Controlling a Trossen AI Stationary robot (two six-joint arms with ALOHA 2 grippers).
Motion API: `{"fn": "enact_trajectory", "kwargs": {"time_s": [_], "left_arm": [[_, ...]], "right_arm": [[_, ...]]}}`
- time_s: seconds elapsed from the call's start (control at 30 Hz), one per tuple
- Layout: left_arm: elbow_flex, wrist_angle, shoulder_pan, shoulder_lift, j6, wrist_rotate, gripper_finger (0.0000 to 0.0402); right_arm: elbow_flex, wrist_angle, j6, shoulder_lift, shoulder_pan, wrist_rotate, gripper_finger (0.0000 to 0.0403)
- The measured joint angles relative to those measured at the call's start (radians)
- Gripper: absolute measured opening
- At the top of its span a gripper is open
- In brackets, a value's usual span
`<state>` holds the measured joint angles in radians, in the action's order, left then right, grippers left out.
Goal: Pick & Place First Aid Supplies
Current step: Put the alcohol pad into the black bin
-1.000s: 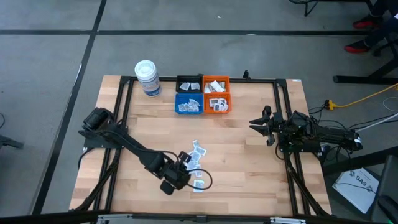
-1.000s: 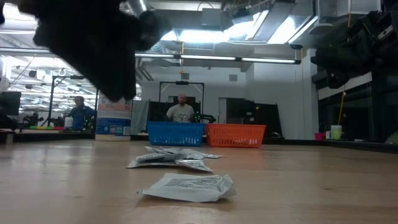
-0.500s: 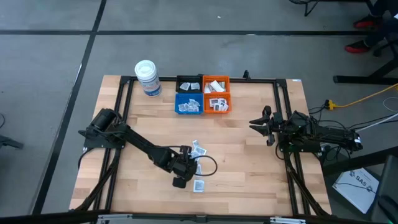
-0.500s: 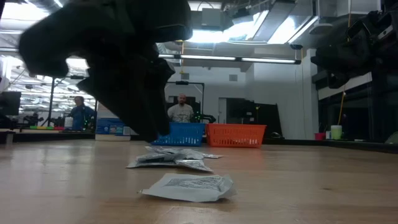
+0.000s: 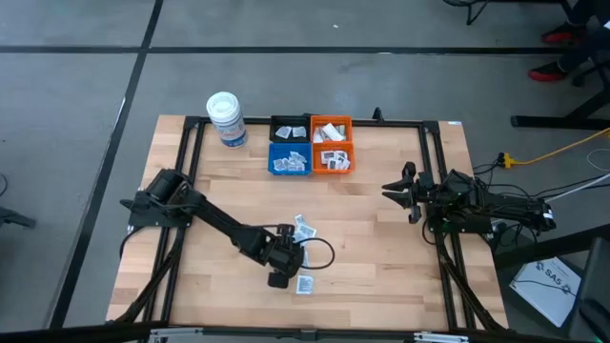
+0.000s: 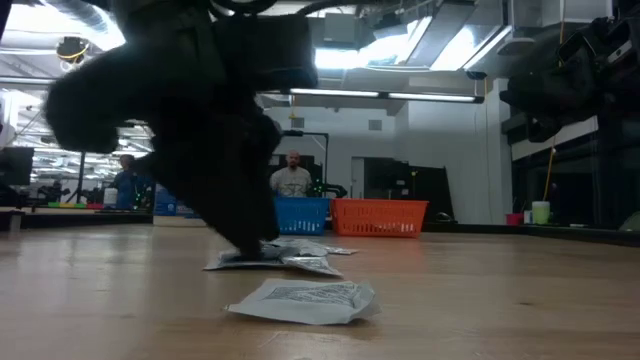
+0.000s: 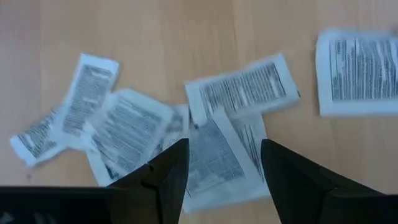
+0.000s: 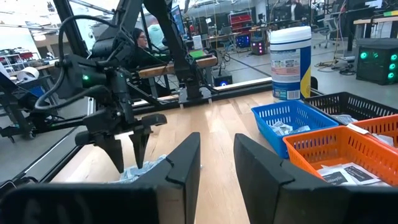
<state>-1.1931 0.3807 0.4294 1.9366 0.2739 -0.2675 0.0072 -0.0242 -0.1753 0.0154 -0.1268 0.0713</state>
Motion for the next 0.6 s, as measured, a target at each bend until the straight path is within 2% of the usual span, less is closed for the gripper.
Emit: {"fn": "enact_trajectory", "kwargs": {"time_s": [0.13,0.3,0.47,0.6], "left_arm": [[0.0,0.002,-0.013,0.01,0.005,-0.049,0.0191],[-0.001,0.0,-0.025,0.021,0.032,-0.047,0.017],[-0.003,0.003,-0.024,0.032,0.046,-0.039,0.0125],[-0.005,0.0,-0.024,0.039,0.046,-0.025,0.0071]], "right_arm": [[0.0,0.0,0.0,0.0,0.0,0.0,0.01],[0.0,0.0,0.0,0.0,0.0,0.0,0.01],[0.0,0.0,0.0,0.0,0.0,0.0,0.01],[0.0,0.0,0.0,0.0,0.0,0.0,0.01]]}}
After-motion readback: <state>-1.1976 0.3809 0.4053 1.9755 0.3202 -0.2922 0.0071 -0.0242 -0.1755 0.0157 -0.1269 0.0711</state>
